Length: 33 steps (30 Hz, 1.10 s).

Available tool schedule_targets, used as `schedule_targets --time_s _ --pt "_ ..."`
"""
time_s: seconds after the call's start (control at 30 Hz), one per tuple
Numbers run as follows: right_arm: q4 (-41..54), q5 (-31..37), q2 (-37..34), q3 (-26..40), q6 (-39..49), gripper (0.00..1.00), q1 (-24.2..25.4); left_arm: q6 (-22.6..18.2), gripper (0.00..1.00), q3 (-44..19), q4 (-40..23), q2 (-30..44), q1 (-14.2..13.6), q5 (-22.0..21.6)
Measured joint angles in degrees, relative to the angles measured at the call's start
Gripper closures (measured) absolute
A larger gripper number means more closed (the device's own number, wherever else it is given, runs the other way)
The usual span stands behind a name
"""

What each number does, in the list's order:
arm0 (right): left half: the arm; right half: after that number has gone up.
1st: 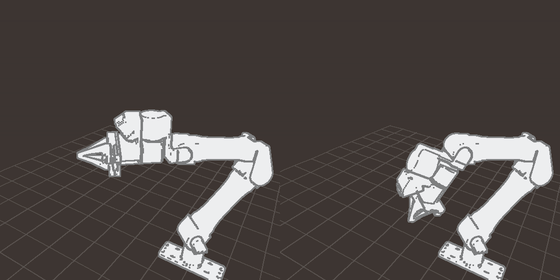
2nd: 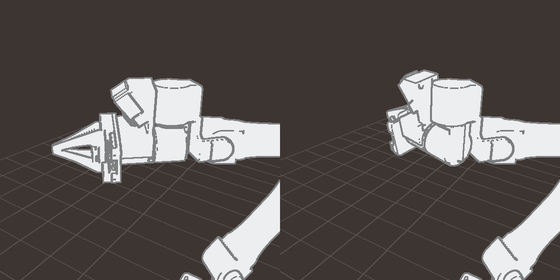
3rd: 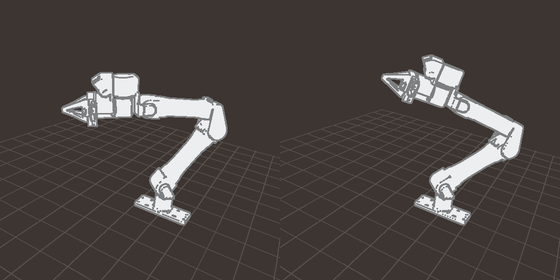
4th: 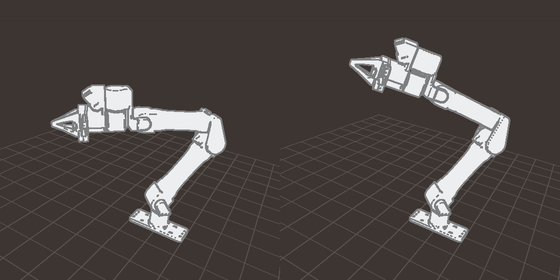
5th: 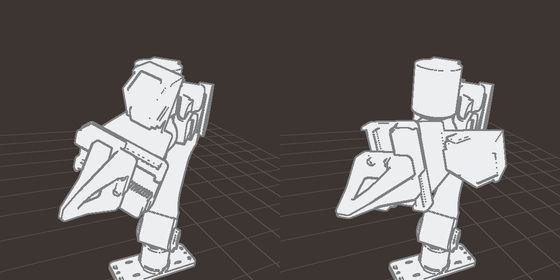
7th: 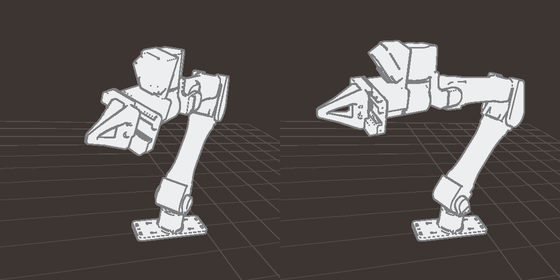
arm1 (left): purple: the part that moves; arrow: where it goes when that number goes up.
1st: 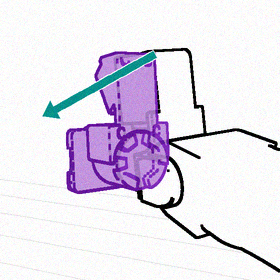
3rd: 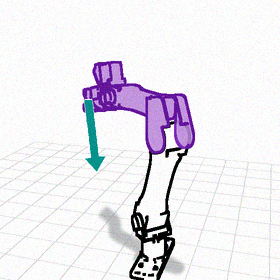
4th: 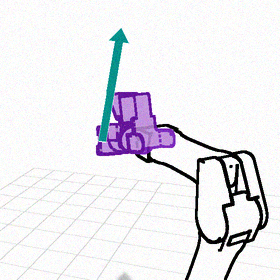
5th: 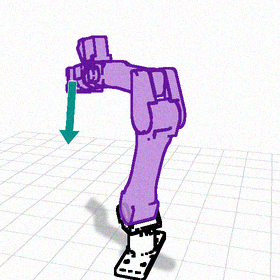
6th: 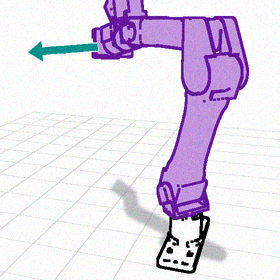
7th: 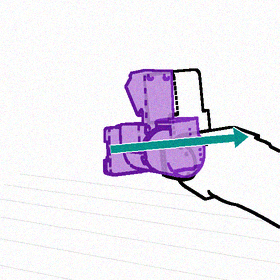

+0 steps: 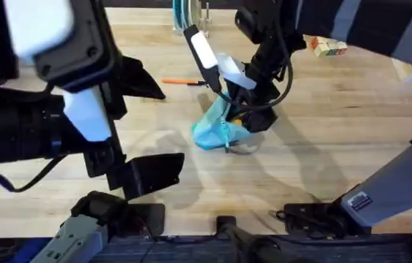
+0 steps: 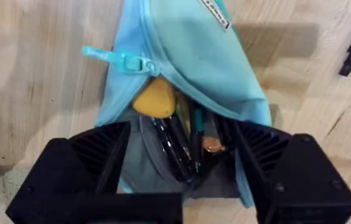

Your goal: Unzip the bag, pick up the pens from the table one at a time and place them inside, then zip the bag closed.

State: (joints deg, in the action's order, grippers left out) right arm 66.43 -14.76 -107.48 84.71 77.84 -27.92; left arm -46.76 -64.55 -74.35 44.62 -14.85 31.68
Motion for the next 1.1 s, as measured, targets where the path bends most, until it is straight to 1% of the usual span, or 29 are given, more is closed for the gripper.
schedule_targets --time_s 0.2,0.3,0.47,0.57,0.67,0.8,1.07,1.1 --pt "0.25 0.00 0.18 0.00 0.00 0.005 0.00 0.00 0.008 0.00 0.00 0.00 0.00 -0.37" --pt "0.64 0.10 1.36 0.00 -0.06 0.005 0.00 0.00 0.008 0.00 0.00 0.00 0.00 -1.03" --pt "0.93 -0.53 6.95 0.00 -1.61 0.005 -0.02 0.00 0.008 0.00 0.08 0.26 0.00 -1.50" --pt "1.22 -1.55 10.95 0.00 -2.50 0.006 -0.02 0.00 0.008 0.00 1.38 1.90 0.00 -1.51" --pt "1.85 -2.10 14.88 0.00 -3.89 0.006 -0.02 -0.73 0.008 0.00 2.89 5.35 0.00 -1.51" --pt "3.23 -2.52 19.53 0.00 -7.00 0.005 -0.02 -2.97 0.008 0.00 5.66 11.00 0.00 -1.53" --pt "6.03 -2.88 26.84 0.00 -10.28 0.005 -0.02 -8.24 0.008 0.00 14.19 22.21 0.19 -1.53" --pt "7.61 -2.89 28.30 0.00 -11.89 0.005 -0.02 -9.46 0.008 0.00 17.28 26.55 1.07 -1.53"
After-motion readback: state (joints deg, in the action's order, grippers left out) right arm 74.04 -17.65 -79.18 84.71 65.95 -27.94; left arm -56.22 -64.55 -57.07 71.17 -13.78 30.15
